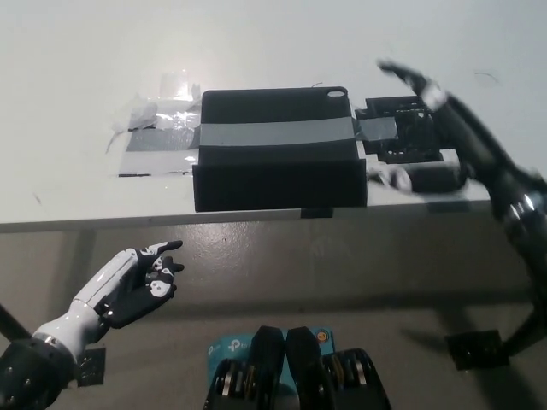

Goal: The robot uses its right hand to pull the cover of a folded tablet cover kept in the middle of the desk

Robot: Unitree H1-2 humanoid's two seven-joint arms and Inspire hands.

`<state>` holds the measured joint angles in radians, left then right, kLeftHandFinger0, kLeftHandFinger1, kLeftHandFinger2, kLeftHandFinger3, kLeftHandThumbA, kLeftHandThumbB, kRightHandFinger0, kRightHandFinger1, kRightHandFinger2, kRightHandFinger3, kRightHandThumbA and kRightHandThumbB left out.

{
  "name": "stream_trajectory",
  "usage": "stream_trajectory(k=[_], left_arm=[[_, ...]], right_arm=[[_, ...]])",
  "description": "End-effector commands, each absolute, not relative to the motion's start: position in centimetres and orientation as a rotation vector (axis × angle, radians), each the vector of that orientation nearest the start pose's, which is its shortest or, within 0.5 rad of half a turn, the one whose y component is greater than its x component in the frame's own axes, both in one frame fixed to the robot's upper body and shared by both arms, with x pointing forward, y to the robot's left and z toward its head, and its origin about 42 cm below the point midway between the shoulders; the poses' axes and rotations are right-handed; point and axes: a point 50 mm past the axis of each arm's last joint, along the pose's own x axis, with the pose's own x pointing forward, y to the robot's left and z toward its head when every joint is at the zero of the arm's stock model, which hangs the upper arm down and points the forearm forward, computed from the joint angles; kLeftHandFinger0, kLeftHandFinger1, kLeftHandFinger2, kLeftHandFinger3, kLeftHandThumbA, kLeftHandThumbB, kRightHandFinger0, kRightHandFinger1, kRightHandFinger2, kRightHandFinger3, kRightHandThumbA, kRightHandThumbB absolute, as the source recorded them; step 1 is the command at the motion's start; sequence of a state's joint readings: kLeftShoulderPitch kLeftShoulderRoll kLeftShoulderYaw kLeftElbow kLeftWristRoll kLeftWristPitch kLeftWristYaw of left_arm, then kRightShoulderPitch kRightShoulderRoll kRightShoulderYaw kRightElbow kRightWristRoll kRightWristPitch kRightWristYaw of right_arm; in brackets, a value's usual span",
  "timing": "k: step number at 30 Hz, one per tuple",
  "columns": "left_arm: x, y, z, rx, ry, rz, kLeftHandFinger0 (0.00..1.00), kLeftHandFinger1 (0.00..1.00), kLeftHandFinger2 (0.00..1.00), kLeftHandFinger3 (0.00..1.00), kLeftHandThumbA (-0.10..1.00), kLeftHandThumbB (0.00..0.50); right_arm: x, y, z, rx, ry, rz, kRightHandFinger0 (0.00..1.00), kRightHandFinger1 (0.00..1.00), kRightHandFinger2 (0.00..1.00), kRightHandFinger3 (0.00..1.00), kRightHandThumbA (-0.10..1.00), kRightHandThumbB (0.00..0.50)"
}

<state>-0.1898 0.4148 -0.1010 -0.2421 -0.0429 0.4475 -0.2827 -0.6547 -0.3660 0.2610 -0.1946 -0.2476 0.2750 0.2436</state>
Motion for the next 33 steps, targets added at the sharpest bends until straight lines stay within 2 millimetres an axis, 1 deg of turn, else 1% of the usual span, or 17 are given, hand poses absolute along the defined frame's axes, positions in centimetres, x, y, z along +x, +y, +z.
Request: stream_trajectory(k=[1, 3, 4, 7, 8, 10, 12, 14, 15, 16, 17, 18, 22, 26, 28, 29, 33], left_arm=[[33.0, 27.8, 21.1, 0.402, 0.063, -0.378, 0.72, 0.82, 0.95, 1.0, 1.0, 0.113], [32.9, 27.7, 21.2, 0.405, 0.061, -0.377, 0.72, 0.82, 0.94, 1.0, 1.0, 0.115], [32.9, 27.7, 21.3, 0.405, 0.059, -0.381, 0.73, 0.82, 0.94, 1.0, 1.0, 0.104], [32.9, 27.6, 21.4, 0.406, 0.053, -0.384, 0.72, 0.82, 0.95, 1.0, 1.0, 0.096], [32.9, 27.6, 21.4, 0.405, 0.053, -0.386, 0.72, 0.82, 0.95, 1.0, 1.0, 0.079], [32.9, 27.6, 21.4, 0.405, 0.052, -0.386, 0.71, 0.82, 0.96, 1.0, 1.0, 0.079], [32.9, 27.6, 21.5, 0.402, 0.051, -0.389, 0.72, 0.83, 0.96, 1.0, 1.0, 0.063], [32.8, 27.6, 21.4, 0.396, 0.052, -0.387, 0.72, 0.83, 0.97, 1.0, 1.0, 0.069], [32.8, 27.6, 21.4, 0.393, 0.052, -0.386, 0.72, 0.83, 0.97, 1.0, 1.0, 0.068], [32.9, 27.7, 21.3, 0.394, 0.056, -0.379, 0.74, 0.84, 0.98, 1.0, 1.0, 0.084], [32.9, 27.7, 21.3, 0.394, 0.056, -0.379, 0.75, 0.84, 0.98, 1.0, 1.0, 0.085], [33.1, 27.5, 21.4, 0.403, 0.052, -0.381, 0.75, 0.84, 0.98, 1.0, 1.0, 0.089], [33.0, 27.4, 21.6, 0.408, 0.044, -0.385, 0.74, 0.83, 0.97, 1.0, 1.0, 0.063], [33.2, 27.5, 21.9, 0.412, 0.036, -0.382, 0.73, 0.83, 0.96, 1.0, 1.0, 0.053], [33.3, 27.5, 22.0, 0.415, 0.033, -0.379, 0.74, 0.85, 0.98, 1.0, 1.0, 0.071], [33.3, 27.5, 22.0, 0.412, 0.034, -0.379, 0.74, 0.85, 0.98, 1.0, 1.0, 0.058], [33.3, 27.8, 22.2, 0.419, 0.032, -0.376, 0.76, 0.86, 0.99, 1.0, 1.0, 0.064]], right_arm=[[43.3, -14.6, 39.2, -0.841, -0.589, 0.397, 1.0, 1.0, 1.0, 1.0, 1.0, 0.376], [43.8, -13.5, 39.5, -0.842, -0.585, 0.413, 1.0, 1.0, 1.0, 1.0, 1.0, 0.373], [44.8, -11.9, 39.4, -0.867, -0.567, 0.451, 1.0, 1.0, 1.0, 1.0, 1.0, 0.386], [45.9, -10.5, 38.9, -0.924, -0.545, 0.479, 1.0, 1.0, 1.0, 1.0, 1.0, 0.406], [47.0, -9.1, 38.3, -0.975, -0.5, 0.506, 1.0, 1.0, 1.0, 1.0, 1.0, 0.426], [47.3, -8.8, 38.2, -0.989, -0.492, 0.512, 1.0, 1.0, 1.0, 1.0, 1.0, 0.427], [48.3, -7.8, 37.3, -1.019, -0.417, 0.543, 1.0, 1.0, 1.0, 1.0, 1.0, 0.449], [49.1, -7.3, 36.2, -1.059, -0.369, 0.555, 1.0, 1.0, 1.0, 1.0, 1.0, 0.474], [49.3, -7.2, 35.8, -1.072, -0.354, 0.562, 1.0, 1.0, 1.0, 1.0, 1.0, 0.473], [50.1, -7.1, 34.5, -1.12, -0.291, 0.581, 1.0, 1.0, 1.0, 1.0, 1.0, 0.492], [50.1, -7.1, 34.5, -1.122, -0.29, 0.581, 1.0, 1.0, 1.0, 1.0, 1.0, 0.494], [50.7, -7.2, 33.3, -1.179, -0.241, 0.59, 1.0, 1.0, 1.0, 1.0, 1.0, 0.5], [51.7, -7.8, 30.9, -1.245, -0.158, 0.606, 1.0, 1.0, 1.0, 1.0, 1.0, 0.5], [52.1, -8.3, 29.8, -1.283, -0.107, 0.607, 1.0, 1.0, 1.0, 1.0, 1.0, 0.5], [52.4, -8.7, 28.8, -1.272, -0.062, 0.602, 1.0, 1.0, 1.0, 1.0, 1.0, 0.5], [52.4, -8.8, 28.1, -1.259, -0.04, 0.604, 1.0, 1.0, 1.0, 1.0, 1.0, 0.5], [51.7, -8.0, 26.4, -1.22, 0.001, 0.632, 1.0, 1.0, 1.0, 1.0, 1.0, 0.5]])
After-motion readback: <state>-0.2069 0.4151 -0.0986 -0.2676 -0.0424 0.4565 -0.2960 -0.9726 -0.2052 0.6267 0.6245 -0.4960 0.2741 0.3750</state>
